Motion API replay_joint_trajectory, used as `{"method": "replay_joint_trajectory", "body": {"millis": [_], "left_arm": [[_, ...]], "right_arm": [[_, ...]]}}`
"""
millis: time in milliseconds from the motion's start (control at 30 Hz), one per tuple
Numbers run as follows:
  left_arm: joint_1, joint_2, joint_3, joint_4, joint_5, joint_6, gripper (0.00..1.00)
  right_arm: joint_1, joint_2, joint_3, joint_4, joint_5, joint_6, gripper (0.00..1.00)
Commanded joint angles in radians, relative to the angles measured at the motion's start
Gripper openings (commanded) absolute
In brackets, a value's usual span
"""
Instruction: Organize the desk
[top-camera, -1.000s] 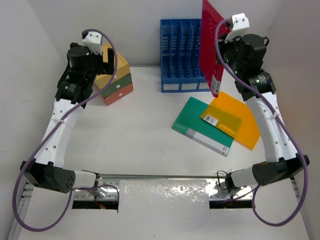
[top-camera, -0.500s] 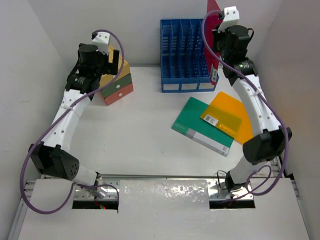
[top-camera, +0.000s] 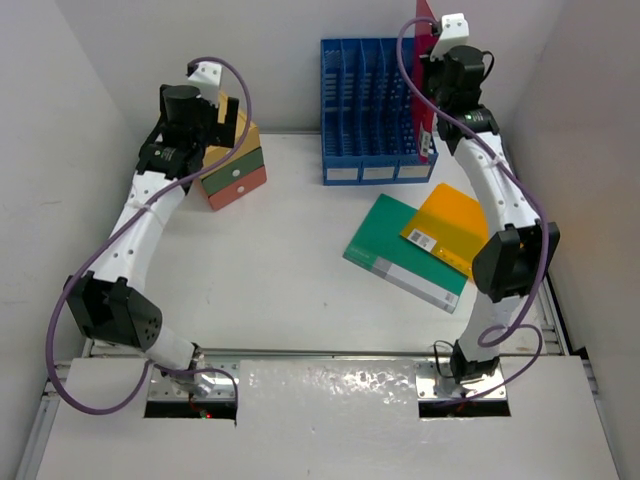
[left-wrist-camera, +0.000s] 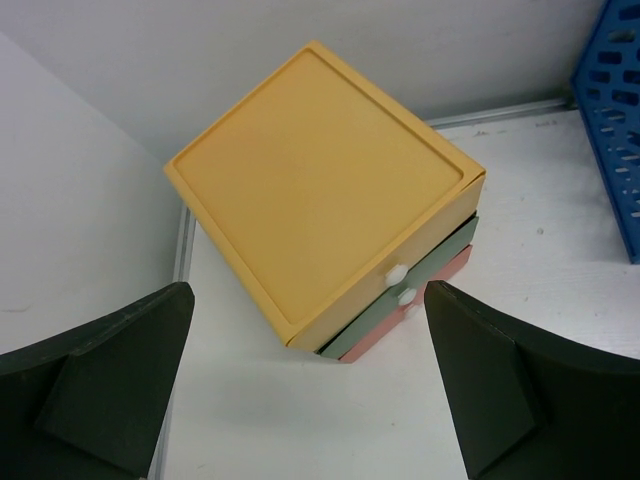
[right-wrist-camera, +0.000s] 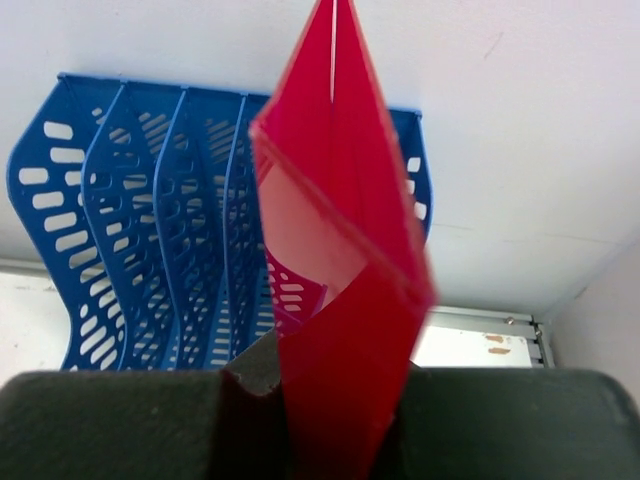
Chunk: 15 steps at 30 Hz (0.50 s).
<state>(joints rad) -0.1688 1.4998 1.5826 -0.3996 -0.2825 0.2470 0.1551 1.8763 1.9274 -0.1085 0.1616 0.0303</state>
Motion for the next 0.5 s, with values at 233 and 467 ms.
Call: {"method": "replay_joint_trajectory", "body": {"millis": [233,467], "left_arm": [[0.009,0.023,0.053,0.038,-0.026,0.014,1.0],[0.011,0.028,0.06,0.03,-0.026,0.021,1.0]], "right_arm": [[-0.002,0.056,0.074,0.173,-0.054,0.016,0.0],[-0.006,0.122,0.059,0.296,-0.099,0.025,0.0]]}}
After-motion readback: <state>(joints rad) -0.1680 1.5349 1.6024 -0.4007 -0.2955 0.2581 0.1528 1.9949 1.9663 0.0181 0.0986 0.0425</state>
